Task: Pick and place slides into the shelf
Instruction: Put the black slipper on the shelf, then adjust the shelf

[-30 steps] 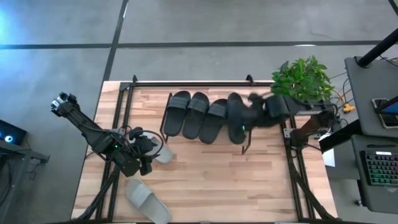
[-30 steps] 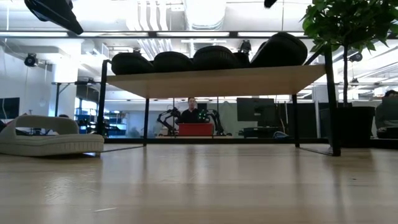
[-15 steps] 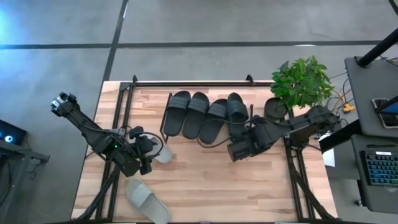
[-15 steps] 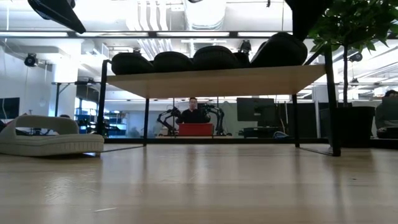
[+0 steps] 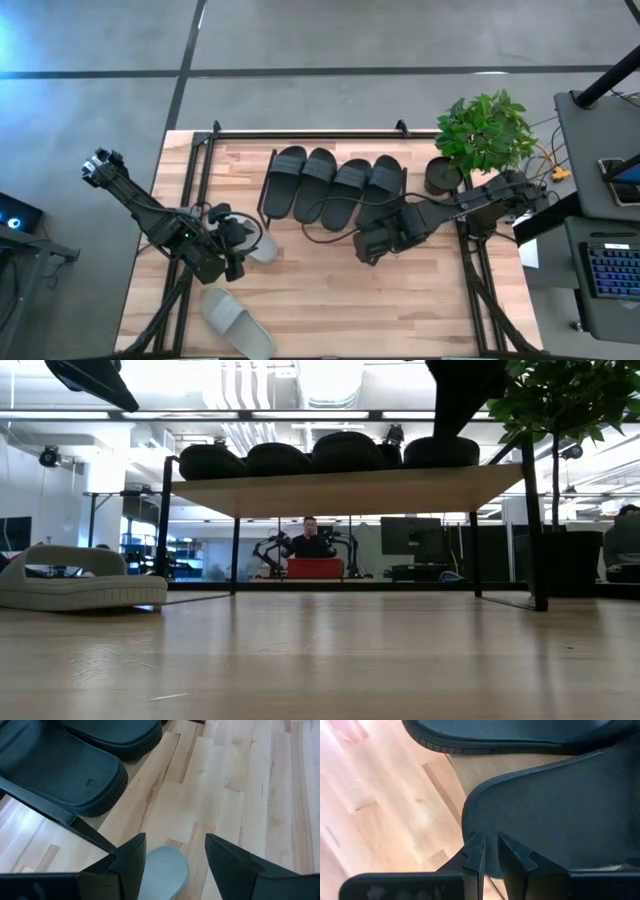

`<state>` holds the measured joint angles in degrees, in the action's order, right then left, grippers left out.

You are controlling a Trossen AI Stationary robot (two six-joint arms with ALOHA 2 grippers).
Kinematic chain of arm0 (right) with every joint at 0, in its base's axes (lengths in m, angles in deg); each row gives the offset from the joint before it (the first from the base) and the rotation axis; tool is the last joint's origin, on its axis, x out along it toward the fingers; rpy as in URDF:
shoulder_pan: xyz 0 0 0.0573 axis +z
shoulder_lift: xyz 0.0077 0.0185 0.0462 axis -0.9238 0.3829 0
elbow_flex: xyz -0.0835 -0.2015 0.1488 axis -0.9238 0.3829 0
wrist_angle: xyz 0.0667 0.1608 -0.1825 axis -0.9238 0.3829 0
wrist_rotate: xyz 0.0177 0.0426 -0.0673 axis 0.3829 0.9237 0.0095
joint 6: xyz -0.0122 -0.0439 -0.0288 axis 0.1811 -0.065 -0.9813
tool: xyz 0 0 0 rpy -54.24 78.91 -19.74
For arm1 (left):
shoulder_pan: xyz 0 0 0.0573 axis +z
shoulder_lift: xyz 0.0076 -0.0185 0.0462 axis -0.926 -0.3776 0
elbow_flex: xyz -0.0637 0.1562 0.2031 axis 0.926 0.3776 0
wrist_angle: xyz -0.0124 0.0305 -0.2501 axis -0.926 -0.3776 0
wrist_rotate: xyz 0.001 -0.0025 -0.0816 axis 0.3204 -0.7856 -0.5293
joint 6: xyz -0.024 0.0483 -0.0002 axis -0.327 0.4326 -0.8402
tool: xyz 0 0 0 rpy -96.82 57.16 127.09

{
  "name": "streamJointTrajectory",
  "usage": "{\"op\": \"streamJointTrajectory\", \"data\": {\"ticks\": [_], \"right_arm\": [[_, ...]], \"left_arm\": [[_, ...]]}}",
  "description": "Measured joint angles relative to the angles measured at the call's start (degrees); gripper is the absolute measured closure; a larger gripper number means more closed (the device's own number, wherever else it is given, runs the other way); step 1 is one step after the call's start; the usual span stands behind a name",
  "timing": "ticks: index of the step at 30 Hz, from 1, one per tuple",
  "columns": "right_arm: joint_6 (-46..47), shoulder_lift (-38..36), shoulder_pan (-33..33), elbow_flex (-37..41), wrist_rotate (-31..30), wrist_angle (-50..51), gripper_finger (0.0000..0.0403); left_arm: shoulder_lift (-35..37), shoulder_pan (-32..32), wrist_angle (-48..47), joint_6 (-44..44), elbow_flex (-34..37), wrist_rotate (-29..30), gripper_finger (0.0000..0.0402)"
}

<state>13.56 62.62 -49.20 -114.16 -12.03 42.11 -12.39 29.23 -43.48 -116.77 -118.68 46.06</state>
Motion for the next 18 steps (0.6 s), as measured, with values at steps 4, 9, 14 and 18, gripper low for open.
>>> {"op": "streamJointTrajectory", "data": {"ticks": [4,9,14,18], "right_arm": [[-0.46,0.79,-0.03,-1.63,-1.02,0.31,0.0360],[-0.09,0.43,0.74,-6.91,-4.58,1.67,0.0360],[-0.66,0.22,1.27,-12.78,-5.97,4.34,0.0360],[-0.10,0.22,1.38,-13.53,-4.89,4.71,0.0360]], "left_arm": [[0.00,0.00,0.17,-0.02,0.00,-0.02,0.0212],[0.00,0.00,0.19,-0.09,0.00,-0.04,0.0212],[0.00,0.00,0.19,-0.09,0.00,-0.04,0.0212],[0.00,0.00,0.17,0.02,0.00,-1.33,0.0212]]}}
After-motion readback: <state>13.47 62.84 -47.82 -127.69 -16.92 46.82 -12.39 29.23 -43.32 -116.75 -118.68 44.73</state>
